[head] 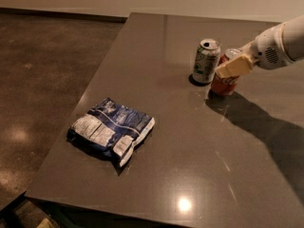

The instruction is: Move coke can near 7up can

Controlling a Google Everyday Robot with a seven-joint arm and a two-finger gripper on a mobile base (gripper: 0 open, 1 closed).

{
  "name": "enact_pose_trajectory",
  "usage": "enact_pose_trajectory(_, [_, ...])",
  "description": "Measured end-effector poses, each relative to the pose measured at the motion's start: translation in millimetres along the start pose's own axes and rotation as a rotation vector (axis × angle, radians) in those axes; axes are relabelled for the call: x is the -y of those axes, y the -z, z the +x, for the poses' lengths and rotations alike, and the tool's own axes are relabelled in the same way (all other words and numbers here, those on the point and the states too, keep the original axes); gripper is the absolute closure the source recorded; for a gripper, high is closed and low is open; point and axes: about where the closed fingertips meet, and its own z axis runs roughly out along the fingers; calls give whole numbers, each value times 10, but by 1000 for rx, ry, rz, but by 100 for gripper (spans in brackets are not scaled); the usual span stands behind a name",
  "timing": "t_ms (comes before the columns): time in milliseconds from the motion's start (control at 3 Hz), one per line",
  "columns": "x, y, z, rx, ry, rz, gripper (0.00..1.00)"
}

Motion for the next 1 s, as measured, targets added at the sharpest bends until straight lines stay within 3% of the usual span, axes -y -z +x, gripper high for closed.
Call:
enact_pose_trajectory(333, [36,-79,51,-8,6,7,12])
enact_pose_trajectory(667, [40,-132,74,-18,20,13,0])
enact_pose_trajectory(1000, [39,-132,74,-18,20,13,0])
